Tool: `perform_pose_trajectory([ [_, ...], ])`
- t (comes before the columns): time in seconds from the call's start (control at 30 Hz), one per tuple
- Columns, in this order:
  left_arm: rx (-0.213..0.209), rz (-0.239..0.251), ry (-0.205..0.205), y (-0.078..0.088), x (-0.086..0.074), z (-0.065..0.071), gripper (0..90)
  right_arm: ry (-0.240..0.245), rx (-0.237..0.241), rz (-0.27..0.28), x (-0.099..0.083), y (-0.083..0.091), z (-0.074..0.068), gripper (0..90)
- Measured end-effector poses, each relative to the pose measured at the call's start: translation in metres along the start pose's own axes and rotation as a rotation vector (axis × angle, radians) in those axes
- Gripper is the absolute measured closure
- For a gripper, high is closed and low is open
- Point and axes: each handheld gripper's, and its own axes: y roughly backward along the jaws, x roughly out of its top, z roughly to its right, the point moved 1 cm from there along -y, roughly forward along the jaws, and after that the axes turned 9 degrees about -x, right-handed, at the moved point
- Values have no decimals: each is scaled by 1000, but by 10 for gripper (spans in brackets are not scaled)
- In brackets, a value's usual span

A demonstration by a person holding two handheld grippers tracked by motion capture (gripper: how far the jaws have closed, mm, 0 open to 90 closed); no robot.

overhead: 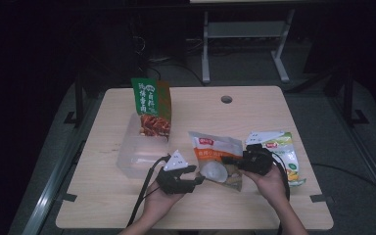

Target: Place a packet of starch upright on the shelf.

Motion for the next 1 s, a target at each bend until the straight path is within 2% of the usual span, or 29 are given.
perform_pose_trajectory([
  [0.17, 11, -14, -42, 10, -5, 6, 458, 2, -22, 6, 8, 3, -1, 900],
  [0.23, 6, -13, -36, 14, -8, 9, 455, 5, -26, 6, 12, 3, -2, 900],
  [0.33, 8, -26, -55, 19, -13, 11, 448, 7, -27, 16, 19, 1, -3, 900],
  [0.43, 8, -28, -54, 22, -16, 12, 425, -4, -17, 33, 28, 0, -6, 900],
  [0.63, 16, -25, -62, 30, -25, 12, 409, 10, -3, 51, 51, -8, -13, 900],
  [0.67, 15, -13, -60, 30, -26, 12, 408, 9, -2, 49, 55, -9, -15, 900],
  [0.9, 16, 5, -56, 33, -28, 13, 390, 34, 17, 77, 90, -23, -26, 900],
  [1.0, 20, 3, -67, 35, -29, 13, 388, 42, 31, 89, 105, -32, -30, 900],
])
